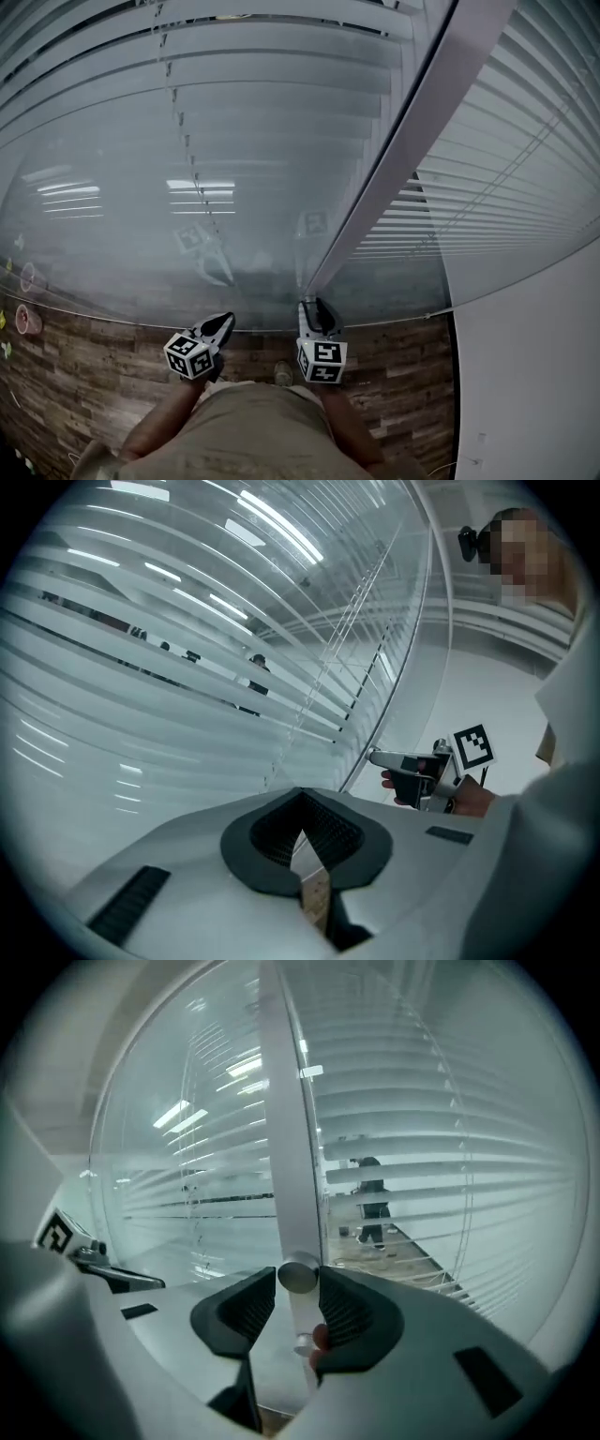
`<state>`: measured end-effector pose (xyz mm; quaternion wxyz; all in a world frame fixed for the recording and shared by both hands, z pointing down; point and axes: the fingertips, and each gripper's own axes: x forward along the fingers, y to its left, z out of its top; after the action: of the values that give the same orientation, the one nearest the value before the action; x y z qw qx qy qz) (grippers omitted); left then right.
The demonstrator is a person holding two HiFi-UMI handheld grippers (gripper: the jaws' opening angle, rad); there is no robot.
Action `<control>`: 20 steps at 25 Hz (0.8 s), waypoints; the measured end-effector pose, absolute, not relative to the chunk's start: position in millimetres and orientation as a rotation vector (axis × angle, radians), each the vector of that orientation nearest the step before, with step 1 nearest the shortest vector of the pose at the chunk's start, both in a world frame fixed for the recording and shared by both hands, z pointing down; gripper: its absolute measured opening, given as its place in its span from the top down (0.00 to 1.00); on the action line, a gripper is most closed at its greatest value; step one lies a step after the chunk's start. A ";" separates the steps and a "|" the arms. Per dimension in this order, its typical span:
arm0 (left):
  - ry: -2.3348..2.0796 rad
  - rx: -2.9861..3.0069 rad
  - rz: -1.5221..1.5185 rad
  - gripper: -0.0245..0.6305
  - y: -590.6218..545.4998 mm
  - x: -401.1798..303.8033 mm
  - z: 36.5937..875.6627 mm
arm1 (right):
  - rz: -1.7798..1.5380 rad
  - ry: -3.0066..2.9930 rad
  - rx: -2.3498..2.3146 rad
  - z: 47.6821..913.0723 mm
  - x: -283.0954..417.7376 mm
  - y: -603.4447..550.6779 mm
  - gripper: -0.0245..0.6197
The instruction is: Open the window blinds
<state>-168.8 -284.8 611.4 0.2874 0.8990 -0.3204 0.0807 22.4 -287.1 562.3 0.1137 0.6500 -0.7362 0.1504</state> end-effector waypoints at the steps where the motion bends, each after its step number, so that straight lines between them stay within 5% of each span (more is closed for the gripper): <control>1: -0.858 2.400 0.216 0.94 -285.0 -170.3 611.9 | 0.405 -2.134 1.920 562.4 23.9 -288.5 0.74; 4: -0.869 2.395 0.214 0.94 -284.9 -175.3 612.9 | 0.575 -2.180 1.974 564.8 26.2 -289.8 0.75; 9: -0.876 2.394 0.212 0.94 -288.5 -180.0 613.1 | 1.662 -2.408 1.930 565.9 31.6 -294.6 0.76; 12: -0.869 2.396 0.212 0.94 -288.3 -177.9 612.6 | 1.401 -2.427 1.903 564.3 27.6 -293.4 0.76; 17: -0.869 2.399 0.206 0.94 -289.2 -178.4 609.8 | 0.464 -2.182 1.917 554.6 24.6 -289.7 0.70; 20: -0.880 2.394 0.206 0.94 -291.0 -182.8 610.4 | 0.291 -2.081 1.932 552.0 24.9 -292.2 0.74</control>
<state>-182.8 -291.0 610.4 0.2870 0.8962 -0.3295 0.0769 24.9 -292.2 552.0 0.1429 0.6699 -0.7215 0.1009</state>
